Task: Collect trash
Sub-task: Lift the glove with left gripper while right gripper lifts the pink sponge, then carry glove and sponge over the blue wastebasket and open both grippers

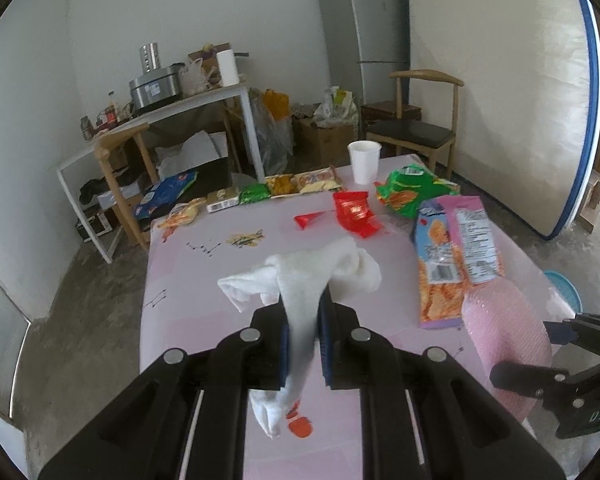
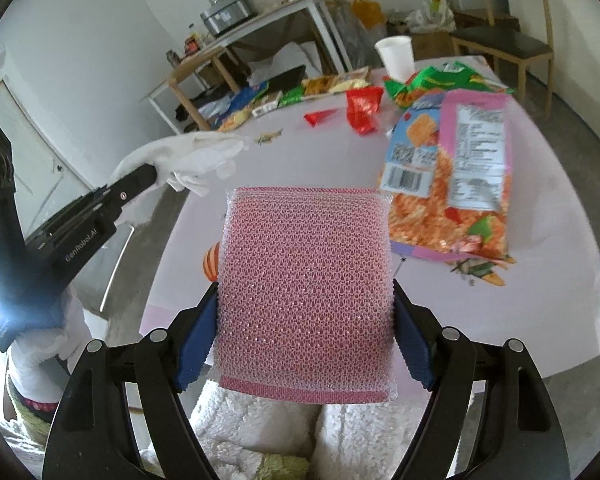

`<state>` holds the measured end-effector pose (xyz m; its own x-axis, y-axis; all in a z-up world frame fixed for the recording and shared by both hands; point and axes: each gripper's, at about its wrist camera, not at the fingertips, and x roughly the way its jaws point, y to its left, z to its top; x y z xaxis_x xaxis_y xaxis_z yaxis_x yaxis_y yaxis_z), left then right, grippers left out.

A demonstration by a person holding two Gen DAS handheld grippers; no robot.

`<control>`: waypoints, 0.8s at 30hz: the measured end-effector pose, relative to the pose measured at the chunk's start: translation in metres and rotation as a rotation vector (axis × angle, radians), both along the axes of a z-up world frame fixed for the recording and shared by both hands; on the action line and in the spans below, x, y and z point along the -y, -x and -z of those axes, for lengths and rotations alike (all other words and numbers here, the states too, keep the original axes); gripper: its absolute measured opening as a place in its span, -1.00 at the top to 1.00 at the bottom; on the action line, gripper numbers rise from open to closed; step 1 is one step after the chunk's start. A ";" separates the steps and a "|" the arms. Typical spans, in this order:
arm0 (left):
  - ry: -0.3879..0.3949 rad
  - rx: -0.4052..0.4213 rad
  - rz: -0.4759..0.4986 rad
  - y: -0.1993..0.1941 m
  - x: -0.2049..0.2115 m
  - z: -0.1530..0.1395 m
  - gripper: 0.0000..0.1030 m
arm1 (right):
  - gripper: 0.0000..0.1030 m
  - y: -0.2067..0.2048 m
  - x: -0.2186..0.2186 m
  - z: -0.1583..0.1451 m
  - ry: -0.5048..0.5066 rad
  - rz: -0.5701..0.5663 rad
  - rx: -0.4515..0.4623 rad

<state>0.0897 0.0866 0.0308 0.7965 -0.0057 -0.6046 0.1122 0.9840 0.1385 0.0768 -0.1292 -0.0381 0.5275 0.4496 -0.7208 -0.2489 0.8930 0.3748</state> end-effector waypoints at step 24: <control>0.170 -0.137 0.644 -0.039 0.263 -0.028 0.77 | -0.45 0.115 0.297 -0.024 -0.114 0.837 0.084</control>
<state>0.1289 -0.1766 0.0588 0.5188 -0.5572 -0.6483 0.6885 0.7219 -0.0695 -0.0387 -0.4261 -0.0144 0.7681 -0.0456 -0.6387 0.4467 0.7528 0.4834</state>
